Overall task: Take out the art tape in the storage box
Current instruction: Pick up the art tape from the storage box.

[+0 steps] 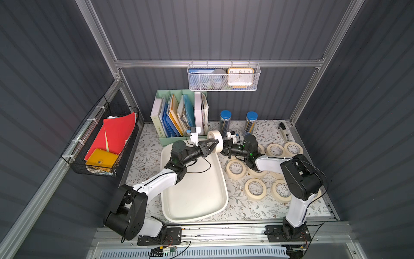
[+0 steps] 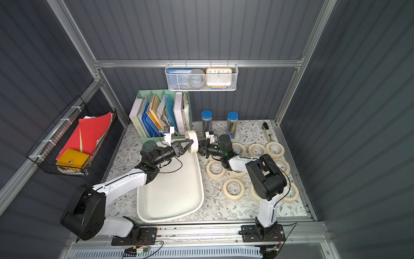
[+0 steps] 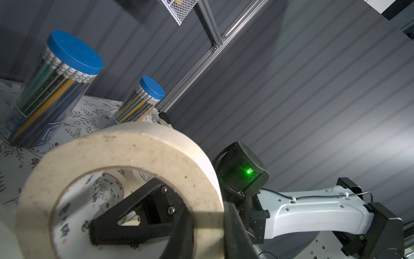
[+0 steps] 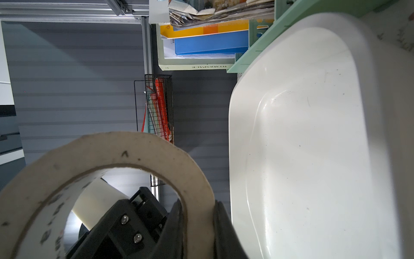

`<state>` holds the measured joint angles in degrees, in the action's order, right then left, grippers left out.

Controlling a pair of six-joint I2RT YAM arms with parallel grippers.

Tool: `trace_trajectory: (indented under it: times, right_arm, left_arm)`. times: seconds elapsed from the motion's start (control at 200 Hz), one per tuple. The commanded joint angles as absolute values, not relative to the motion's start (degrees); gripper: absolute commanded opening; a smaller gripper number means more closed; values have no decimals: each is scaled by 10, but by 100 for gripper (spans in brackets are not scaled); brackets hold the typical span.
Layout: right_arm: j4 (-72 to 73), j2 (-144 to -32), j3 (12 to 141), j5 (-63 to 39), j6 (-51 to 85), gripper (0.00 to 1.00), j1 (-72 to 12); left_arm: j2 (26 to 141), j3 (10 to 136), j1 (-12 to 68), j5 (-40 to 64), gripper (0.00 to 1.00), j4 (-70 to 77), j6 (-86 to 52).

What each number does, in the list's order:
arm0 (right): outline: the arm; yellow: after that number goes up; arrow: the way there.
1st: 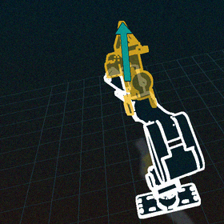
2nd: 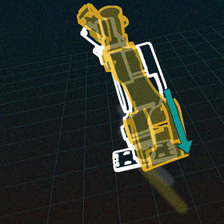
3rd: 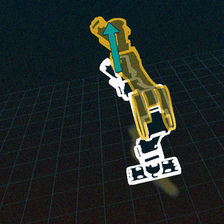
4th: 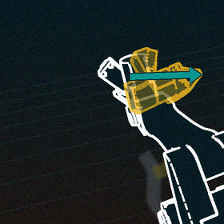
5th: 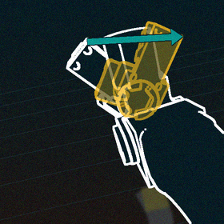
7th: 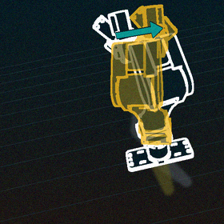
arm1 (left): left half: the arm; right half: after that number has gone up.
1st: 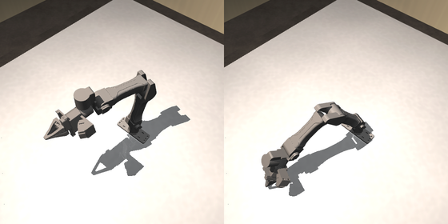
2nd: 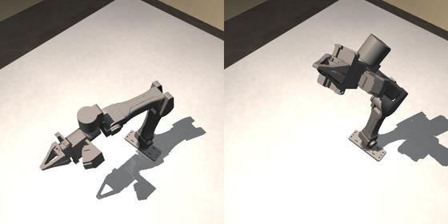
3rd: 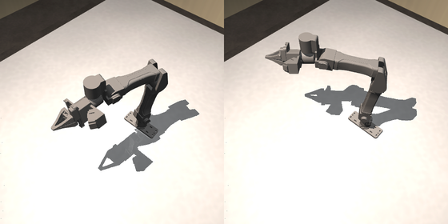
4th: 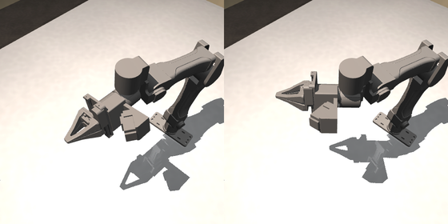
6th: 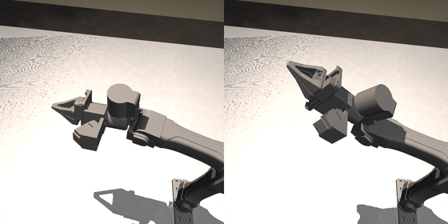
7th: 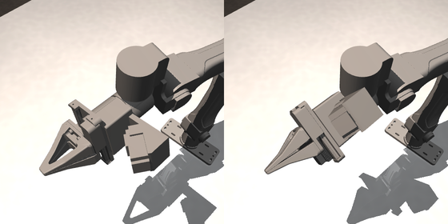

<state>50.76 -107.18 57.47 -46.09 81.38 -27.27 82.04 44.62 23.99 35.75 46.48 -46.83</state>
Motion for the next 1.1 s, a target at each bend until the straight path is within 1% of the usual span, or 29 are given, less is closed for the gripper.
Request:
trace_trajectory:
  times: [0.0,0.04,0.08,0.125,0.15,0.19,0.285,0.365,0.51,0.57,0.59,0.705,0.906,1.001,1.096]
  right_arm:
    - [502,-1056,571,-471,804,0,-277]
    - [485,-1049,567,-469,792,0,-271]
    - [458,-1038,565,-466,773,0,-267]
    - [415,-1023,565,-462,744,0,-262]
    - [386,-1012,566,-458,725,0,-259]
    - [330,-995,569,-451,688,0,-256]
    - [148,-939,588,-409,574,0,-248]
    - [-8,-890,610,-346,479,0,-245]
    - [-215,-808,632,-218,380,0,-246]
    - [-322,-786,651,-150,341,0,-257]
    - [-353,-781,657,-113,329,0,-262]
    - [-487,-759,672,-13,294,0,-283]
    - [-606,-742,658,80,279,0,-321]
    - [-637,-741,649,137,286,0,-347]
    - [-635,-748,635,161,296,0,-371]
  left_arm:
    - [818,464,244,359,6,471,-423]
    - [814,469,244,359,19,453,-412]
    - [810,474,244,359,37,433,-398]
    - [803,480,244,356,60,407,-382]
    - [798,484,244,352,70,390,-371]
    - [789,490,244,343,80,359,-351]
    - [759,509,244,304,99,268,-296]
    - [729,531,244,255,100,181,-252]
    - [670,562,243,147,100,48,-200]
    - [650,567,242,113,100,10,-195]
    - [645,569,242,104,100,1,-192]
    - [633,569,241,69,100,-33,-191]
    - [646,558,241,72,100,-38,-201]
    - [645,550,241,73,100,-33,-205]
    - [643,544,241,73,100,-33,-206]
